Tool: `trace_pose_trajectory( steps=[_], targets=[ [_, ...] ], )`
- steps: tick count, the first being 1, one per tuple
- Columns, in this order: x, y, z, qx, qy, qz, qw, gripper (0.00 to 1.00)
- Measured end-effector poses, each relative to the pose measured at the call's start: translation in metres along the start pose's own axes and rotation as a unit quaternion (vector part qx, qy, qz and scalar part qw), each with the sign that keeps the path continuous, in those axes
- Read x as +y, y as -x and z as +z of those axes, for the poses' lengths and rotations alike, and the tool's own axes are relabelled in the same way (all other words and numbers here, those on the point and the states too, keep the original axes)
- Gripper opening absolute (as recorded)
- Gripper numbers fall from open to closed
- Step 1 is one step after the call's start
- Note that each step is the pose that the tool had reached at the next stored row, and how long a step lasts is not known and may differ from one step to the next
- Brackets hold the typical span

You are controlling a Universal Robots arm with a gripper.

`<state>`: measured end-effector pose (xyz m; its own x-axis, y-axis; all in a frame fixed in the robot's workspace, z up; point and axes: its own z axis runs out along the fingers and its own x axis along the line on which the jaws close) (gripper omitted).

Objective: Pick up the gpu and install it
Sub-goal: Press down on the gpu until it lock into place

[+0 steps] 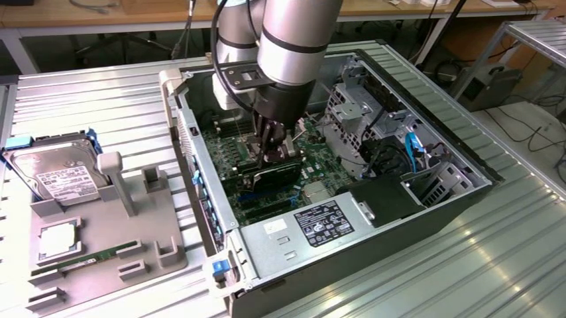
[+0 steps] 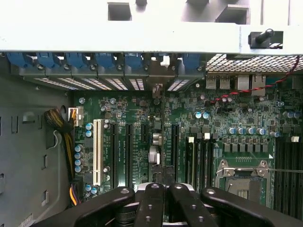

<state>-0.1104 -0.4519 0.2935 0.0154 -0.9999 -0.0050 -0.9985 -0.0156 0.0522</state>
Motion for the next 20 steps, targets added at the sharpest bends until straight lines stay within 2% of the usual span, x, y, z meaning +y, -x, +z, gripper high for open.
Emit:
trace_pose_trajectory(
  steps=[5,11,18,20],
  targets=[
    [-0.0001,0.0,0.0014,-0.0001,-0.0002,0.0,1.0,0.11],
    [-0.0006,0.003,0.0116,0.0,-0.001,0.0,1.0,0.11],
    [0.0002,0.004,0.0236,0.0005,-0.0035,0.0,1.0,0.11],
    [0.0008,0.004,0.0236,-0.0002,-0.0042,0.0,1.0,0.11]
  ],
)
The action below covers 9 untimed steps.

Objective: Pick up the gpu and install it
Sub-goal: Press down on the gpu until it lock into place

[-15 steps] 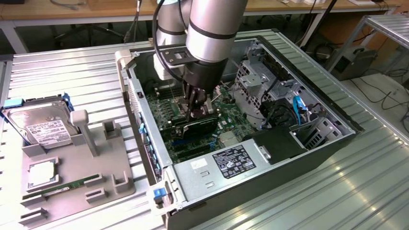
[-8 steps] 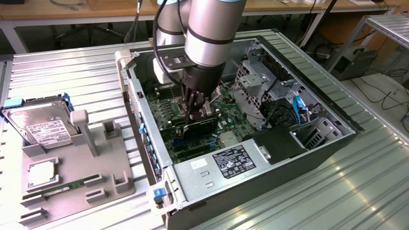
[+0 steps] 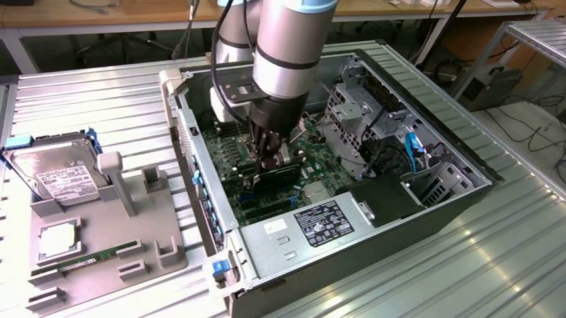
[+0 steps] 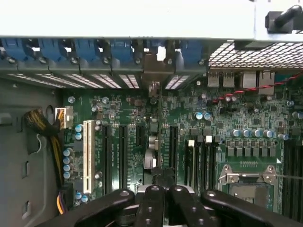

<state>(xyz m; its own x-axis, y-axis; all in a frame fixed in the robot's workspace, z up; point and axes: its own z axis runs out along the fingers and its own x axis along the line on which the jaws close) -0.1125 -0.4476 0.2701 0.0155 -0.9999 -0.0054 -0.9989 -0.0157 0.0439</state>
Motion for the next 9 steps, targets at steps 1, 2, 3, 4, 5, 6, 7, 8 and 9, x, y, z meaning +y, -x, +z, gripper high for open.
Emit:
trace_pose_trajectory(
  steps=[1,2,3,4,5,6,7,8,9],
  targets=[
    [0.0002,0.0,-0.0043,-0.0007,-0.0004,0.0,1.0,0.11],
    [0.0006,0.0,-0.012,0.0001,0.0002,0.0,1.0,0.11],
    [0.0008,0.0,-0.0167,0.0003,0.0005,0.0,1.0,0.11],
    [0.0012,0.0,-0.0253,0.0003,0.0009,0.0,1.0,0.11],
    [0.0012,0.0,-0.0267,0.0002,0.001,0.0,1.0,0.11],
    [0.0012,0.0,-0.0267,0.0002,0.001,0.0,1.0,0.11],
    [0.0012,0.0,-0.0267,0.0002,0.001,0.0,1.0,0.11],
    [0.0012,0.0,-0.0267,0.0002,0.0011,0.0,1.0,0.11],
    [0.0011,0.0,-0.0267,0.0002,0.0011,0.0,1.0,0.11]
  ],
)
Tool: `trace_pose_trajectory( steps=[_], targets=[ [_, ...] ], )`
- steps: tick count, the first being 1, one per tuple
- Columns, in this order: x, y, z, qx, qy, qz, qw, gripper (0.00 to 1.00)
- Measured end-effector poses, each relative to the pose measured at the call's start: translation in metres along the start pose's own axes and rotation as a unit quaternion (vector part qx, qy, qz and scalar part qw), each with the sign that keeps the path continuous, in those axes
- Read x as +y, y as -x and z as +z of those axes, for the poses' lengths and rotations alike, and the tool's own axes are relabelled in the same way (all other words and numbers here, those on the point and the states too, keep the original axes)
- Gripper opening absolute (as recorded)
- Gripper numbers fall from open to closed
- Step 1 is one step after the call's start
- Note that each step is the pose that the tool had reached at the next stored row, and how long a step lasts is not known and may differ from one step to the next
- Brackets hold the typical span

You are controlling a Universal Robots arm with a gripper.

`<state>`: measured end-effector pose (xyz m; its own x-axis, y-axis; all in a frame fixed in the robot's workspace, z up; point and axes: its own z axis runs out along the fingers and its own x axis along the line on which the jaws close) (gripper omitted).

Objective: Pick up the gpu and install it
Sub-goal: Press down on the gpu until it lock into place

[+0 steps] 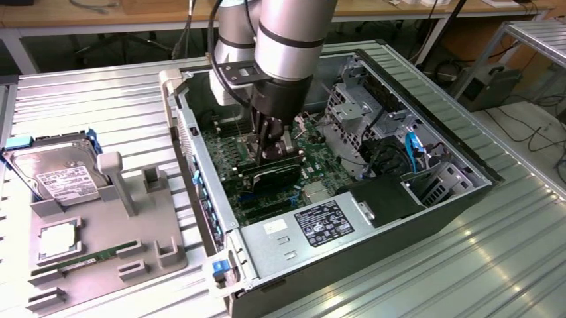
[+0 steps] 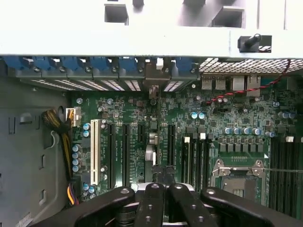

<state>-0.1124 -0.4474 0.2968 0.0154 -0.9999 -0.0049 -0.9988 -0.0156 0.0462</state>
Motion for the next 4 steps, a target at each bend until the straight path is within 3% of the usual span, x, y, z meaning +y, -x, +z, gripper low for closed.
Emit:
trace_pose_trajectory(
  steps=[4],
  targets=[
    [-0.0001,0.0,0.0,0.0,0.0001,0.0,1.0,0.11]
  ],
)
